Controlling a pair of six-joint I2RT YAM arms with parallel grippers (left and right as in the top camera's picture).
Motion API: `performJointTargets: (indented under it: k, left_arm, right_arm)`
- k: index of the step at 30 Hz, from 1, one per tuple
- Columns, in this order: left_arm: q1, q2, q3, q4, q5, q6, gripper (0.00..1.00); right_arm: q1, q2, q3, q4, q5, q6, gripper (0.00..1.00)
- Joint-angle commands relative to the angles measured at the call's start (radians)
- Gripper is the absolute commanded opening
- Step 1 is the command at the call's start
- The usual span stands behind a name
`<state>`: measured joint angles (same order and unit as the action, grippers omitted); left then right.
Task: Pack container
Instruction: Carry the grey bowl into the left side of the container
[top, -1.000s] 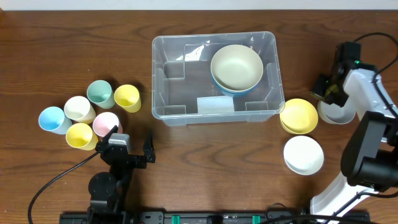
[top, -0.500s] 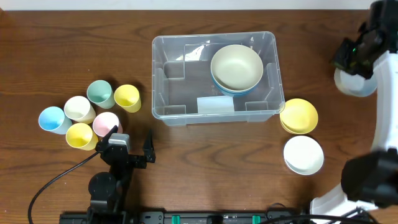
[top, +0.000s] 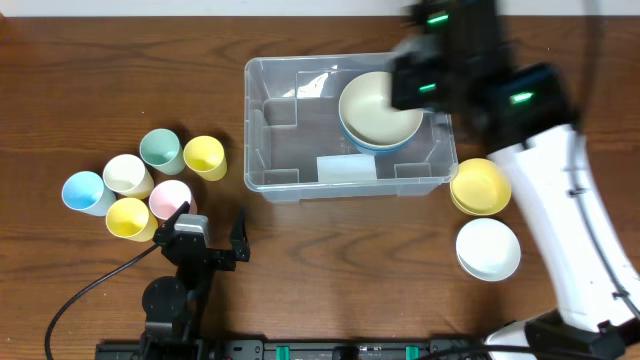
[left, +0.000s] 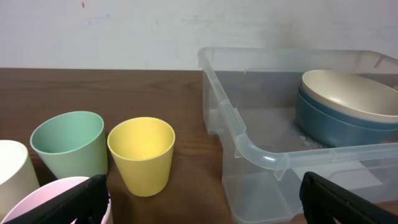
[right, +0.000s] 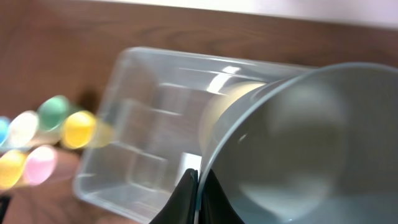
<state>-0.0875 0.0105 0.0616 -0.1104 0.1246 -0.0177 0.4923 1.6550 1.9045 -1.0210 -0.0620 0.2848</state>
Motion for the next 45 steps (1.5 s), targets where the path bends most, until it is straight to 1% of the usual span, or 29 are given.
performJointTargets:
  k: [1, 5, 9, 15, 25, 37, 45]
  left_arm:
    - [0.004, -0.006, -0.030, -0.011, -0.005, 0.018, 0.98]
    - [0.004, -0.006, -0.030, -0.011, -0.005, 0.018, 0.98]
    - [0.004, -0.006, -0.030, -0.011, -0.005, 0.018, 0.98]
    - [0.004, -0.006, -0.030, -0.011, -0.005, 0.018, 0.98]
    - [0.004, -0.006, -0.030, -0.011, -0.005, 0.018, 0.98]
    - [0.004, -0.006, -0.030, -0.011, -0.005, 0.018, 0.98]
    - [0.004, -0.006, -0.030, -0.011, -0.005, 0.018, 0.98]
  right_arm:
    - [0.134, 0.065, 0.014, 0.047, 0.119, -0.057, 0.04]
    - [0.248, 0.176, 0.014, 0.127, 0.197, -0.079, 0.04]
    - [0.303, 0.304, 0.014, 0.218, 0.220, -0.093, 0.04]
    - [0.305, 0.430, 0.014, 0.330, 0.219, -0.098, 0.04]
    - [0.283, 0.514, 0.014, 0.500, 0.220, -0.098, 0.04]
    - [0.269, 0.599, 0.014, 0.504, 0.219, -0.079, 0.03]
    - [0.252, 0.655, 0.014, 0.515, 0.220, -0.079, 0.04]
